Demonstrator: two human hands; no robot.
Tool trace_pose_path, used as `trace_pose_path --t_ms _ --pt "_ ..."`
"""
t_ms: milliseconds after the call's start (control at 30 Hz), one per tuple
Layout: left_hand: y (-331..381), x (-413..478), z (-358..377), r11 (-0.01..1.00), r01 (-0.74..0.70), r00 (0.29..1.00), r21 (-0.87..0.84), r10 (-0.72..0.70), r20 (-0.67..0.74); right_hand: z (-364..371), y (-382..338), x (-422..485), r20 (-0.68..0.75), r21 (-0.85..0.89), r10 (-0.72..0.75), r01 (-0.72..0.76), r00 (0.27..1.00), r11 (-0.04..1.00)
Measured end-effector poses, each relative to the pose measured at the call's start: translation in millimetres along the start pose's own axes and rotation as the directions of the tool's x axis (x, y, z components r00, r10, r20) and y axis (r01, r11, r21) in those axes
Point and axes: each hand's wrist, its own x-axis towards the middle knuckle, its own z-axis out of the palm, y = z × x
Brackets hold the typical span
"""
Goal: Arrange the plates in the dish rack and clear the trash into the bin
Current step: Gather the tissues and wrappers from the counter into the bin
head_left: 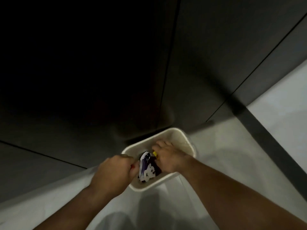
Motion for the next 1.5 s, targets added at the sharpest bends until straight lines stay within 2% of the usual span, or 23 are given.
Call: trace_pose_path --t_ms 100,233,367,467,600,667,733,800,900,1000,1067,1133,1233,1333,1500 --pt "9.6 25.8 22.2 0.999 0.011 0.999 0.034 -0.013 0.052 -2.1 17.4 4.7 0.003 0.023 -0.009 0.009 1.000 1.000" --pt "30.5 56.4 44.3 0.997 -0.020 0.991 0.079 0.009 0.135 -6.1 33.1 3.8 -0.003 0.071 0.061 -0.061 0.998 0.996" --pt "38.6 68.4 56.9 0.999 0.016 0.971 0.029 -0.023 0.239 0.5 34.4 6.0 0.210 0.084 0.097 -0.117 0.973 0.990" --pt "34.0 68.4 60.3 0.999 0.032 0.958 0.012 -0.033 0.285 4.5 23.3 17.7 0.304 0.053 0.090 -0.112 0.948 0.992" --pt "27.1 67.2 62.7 0.988 -0.035 0.962 0.149 -0.007 0.274 0.9 13.8 27.4 0.365 0.068 0.087 -0.120 0.927 0.990" --pt "25.5 66.9 68.1 0.978 -0.045 0.966 0.206 -0.010 0.258 -5.0 16.1 20.4 0.319 0.102 0.072 -0.110 0.945 0.989" --pt "26.9 70.3 76.7 0.980 -0.057 0.944 0.192 -0.010 0.330 -14.3 20.0 3.7 0.199 0.138 0.046 -0.074 0.979 0.988" --pt "30.2 78.5 87.1 0.990 -0.048 0.909 0.130 -0.010 0.417 -23.3 27.3 -15.5 0.058 0.058 -0.012 0.009 0.998 0.998" --pt "32.5 86.7 95.2 0.996 -0.053 0.871 0.073 0.010 0.491 -34.9 36.1 -43.8 -0.060 -0.097 -0.104 0.098 0.993 0.990" --pt "35.0 83.9 102.1 0.981 -0.152 0.810 0.121 0.053 0.584 -42.8 44.0 -68.0 -0.130 -0.056 -0.062 0.056 0.990 0.997" --pt "39.9 80.6 94.8 0.986 -0.144 0.846 0.089 0.075 0.528 -48.0 46.6 -78.5 -0.149 -0.024 -0.028 0.025 0.988 0.999" --pt "46.7 78.4 78.0 0.993 -0.122 0.910 0.000 0.111 0.399 -53.3 47.3 -88.6 -0.161 0.012 -0.001 0.003 0.987 1.000" --pt "63.0 64.9 24.4 0.981 -0.181 0.961 -0.068 0.191 0.201 -71.8 42.1 -110.3 -0.222 0.067 0.025 -0.011 0.975 0.998" --pt "89.7 40.1 -51.0 0.949 -0.310 0.946 -0.060 0.314 0.077 -110.6 32.3 -154.4 -0.297 0.112 0.043 -0.010 0.954 0.994" --pt "164.7 3.2 -204.5 0.889 -0.459 0.889 -0.002 0.459 0.015 -224.9 19.2 -267.4 -0.433 0.132 0.089 -0.035 0.897 0.991"
